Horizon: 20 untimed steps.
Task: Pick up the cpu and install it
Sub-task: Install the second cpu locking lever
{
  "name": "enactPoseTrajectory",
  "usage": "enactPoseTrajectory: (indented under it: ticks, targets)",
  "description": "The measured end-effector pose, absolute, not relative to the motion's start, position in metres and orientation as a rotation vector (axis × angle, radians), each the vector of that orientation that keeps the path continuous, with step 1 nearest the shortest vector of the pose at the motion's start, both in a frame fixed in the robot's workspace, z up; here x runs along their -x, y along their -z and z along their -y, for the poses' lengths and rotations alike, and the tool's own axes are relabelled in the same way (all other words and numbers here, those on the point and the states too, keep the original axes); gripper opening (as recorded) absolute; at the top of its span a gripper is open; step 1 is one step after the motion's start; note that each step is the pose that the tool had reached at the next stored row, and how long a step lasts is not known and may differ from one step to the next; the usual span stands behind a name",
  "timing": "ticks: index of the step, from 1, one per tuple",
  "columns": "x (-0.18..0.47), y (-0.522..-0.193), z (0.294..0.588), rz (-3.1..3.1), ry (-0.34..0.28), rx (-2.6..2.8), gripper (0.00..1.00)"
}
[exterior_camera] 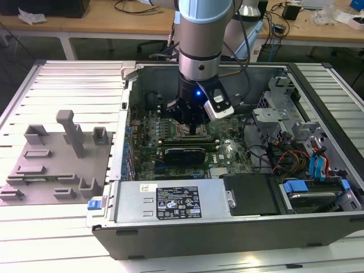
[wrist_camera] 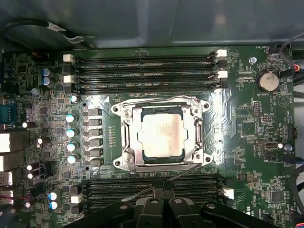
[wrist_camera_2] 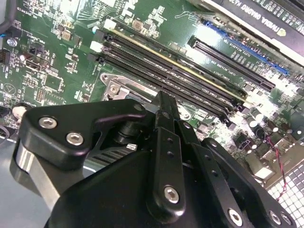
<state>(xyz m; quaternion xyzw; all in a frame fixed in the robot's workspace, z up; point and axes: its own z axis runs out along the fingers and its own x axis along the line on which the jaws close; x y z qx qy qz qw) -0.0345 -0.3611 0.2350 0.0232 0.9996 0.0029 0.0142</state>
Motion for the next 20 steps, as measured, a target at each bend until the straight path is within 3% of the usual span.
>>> enactPoseTrajectory:
  ticks: [20]
  targets:
    - [0.054,-0.214,0.364,-3.108,-0.014,0.178,0.11]
